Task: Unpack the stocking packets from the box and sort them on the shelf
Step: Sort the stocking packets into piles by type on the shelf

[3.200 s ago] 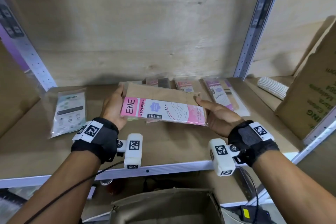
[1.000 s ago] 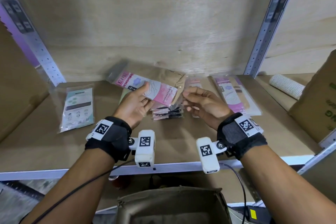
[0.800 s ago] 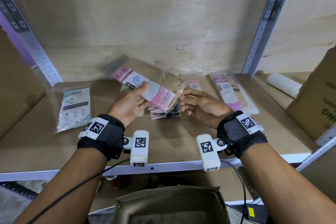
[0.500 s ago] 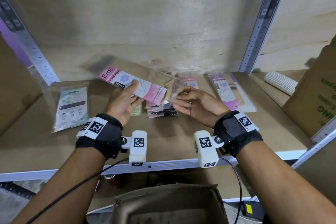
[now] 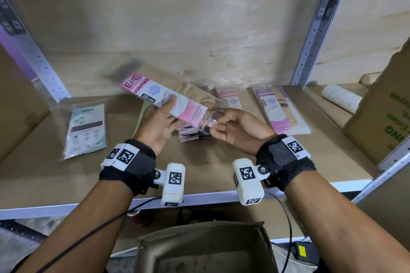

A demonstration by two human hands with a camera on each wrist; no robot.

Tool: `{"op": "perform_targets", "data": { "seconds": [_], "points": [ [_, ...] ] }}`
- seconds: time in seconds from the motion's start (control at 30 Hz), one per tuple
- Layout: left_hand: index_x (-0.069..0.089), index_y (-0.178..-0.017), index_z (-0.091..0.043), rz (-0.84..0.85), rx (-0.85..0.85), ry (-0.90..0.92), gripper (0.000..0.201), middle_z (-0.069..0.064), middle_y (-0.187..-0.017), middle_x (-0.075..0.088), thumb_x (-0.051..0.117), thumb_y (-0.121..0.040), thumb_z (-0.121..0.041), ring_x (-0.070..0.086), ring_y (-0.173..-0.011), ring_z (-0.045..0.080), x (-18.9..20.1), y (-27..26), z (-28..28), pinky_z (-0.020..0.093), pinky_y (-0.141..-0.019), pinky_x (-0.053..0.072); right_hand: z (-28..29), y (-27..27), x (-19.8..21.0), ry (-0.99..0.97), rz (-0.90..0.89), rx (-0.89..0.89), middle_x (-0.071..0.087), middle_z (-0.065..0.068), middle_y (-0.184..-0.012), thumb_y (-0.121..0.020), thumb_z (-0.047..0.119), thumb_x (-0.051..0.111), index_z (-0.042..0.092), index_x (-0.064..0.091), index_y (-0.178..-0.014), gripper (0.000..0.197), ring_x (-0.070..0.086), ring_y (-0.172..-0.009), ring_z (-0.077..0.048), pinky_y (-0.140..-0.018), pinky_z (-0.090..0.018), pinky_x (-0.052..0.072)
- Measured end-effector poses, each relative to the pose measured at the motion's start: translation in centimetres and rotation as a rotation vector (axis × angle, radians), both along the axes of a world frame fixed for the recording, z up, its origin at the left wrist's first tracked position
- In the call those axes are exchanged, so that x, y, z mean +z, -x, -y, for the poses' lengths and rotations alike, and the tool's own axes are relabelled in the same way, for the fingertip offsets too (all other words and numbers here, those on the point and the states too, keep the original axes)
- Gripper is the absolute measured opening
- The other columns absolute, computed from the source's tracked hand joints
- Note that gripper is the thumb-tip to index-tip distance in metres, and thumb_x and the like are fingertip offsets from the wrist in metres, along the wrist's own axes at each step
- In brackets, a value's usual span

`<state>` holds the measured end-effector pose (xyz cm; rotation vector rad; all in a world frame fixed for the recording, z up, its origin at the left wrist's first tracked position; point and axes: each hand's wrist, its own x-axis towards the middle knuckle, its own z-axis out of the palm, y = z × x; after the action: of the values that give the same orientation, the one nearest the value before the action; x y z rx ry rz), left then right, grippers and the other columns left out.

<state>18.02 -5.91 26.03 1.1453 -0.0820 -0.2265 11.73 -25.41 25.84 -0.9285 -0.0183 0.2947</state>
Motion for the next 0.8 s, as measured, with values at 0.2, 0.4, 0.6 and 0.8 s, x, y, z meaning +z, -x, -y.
{"op": "perform_targets", "data": {
  "seconds": [0.2,0.4,0.6,0.8],
  "points": [
    [0.044,-0.141,-0.011,0.055,-0.103,-0.023,0.062,0.015,-0.127,0.067,0.07,-0.087,0.003,0.068,-0.114,0.03,-0.7,0.8,1.0,0.036,-0.083,0.06,-0.4,-0.3,-0.2,0.025,-0.001,-0.037,0.07,-0.004,-0.108,-0.095,0.003,0.048,0.014,0.058,-0.121,0.03,0.07,-0.094,-0.018,-0.073,-0.025,0.058],
    [0.047,-0.134,-0.005,0.091,-0.085,-0.065,0.058,0.015,-0.117,0.072,0.069,-0.083,0.012,0.073,-0.104,0.026,-1.3,1.0,1.8,0.033,-0.076,0.061,-0.1,-0.4,-0.9,0.102,-0.11,-0.191,0.072,-0.009,-0.102,-0.093,0.006,0.06,0.014,0.066,-0.105,0.016,0.071,-0.087,-0.019,-0.059,-0.023,0.058],
    [0.041,-0.143,-0.012,0.116,-0.042,-0.057,0.069,0.011,-0.132,0.064,0.067,-0.085,0.012,0.067,-0.117,0.023,-1.2,0.5,1.8,0.04,-0.093,0.058,0.4,-0.3,-1.0,0.133,-0.164,-0.267,0.073,-0.014,-0.102,-0.088,0.003,0.066,0.009,0.064,-0.101,0.015,0.07,-0.084,-0.022,-0.056,-0.021,0.058],
    [0.045,-0.141,-0.008,0.097,-0.084,-0.055,0.063,0.013,-0.13,0.065,0.067,-0.085,0.012,0.066,-0.118,0.026,-1.2,0.5,1.9,0.036,-0.09,0.059,0.4,-0.5,-1.2,0.219,-0.201,-0.311,0.057,-0.004,-0.068,-0.088,0.003,0.068,0.011,0.064,-0.098,0.014,0.055,-0.058,-0.013,-0.043,-0.018,0.042]
  ]
}}
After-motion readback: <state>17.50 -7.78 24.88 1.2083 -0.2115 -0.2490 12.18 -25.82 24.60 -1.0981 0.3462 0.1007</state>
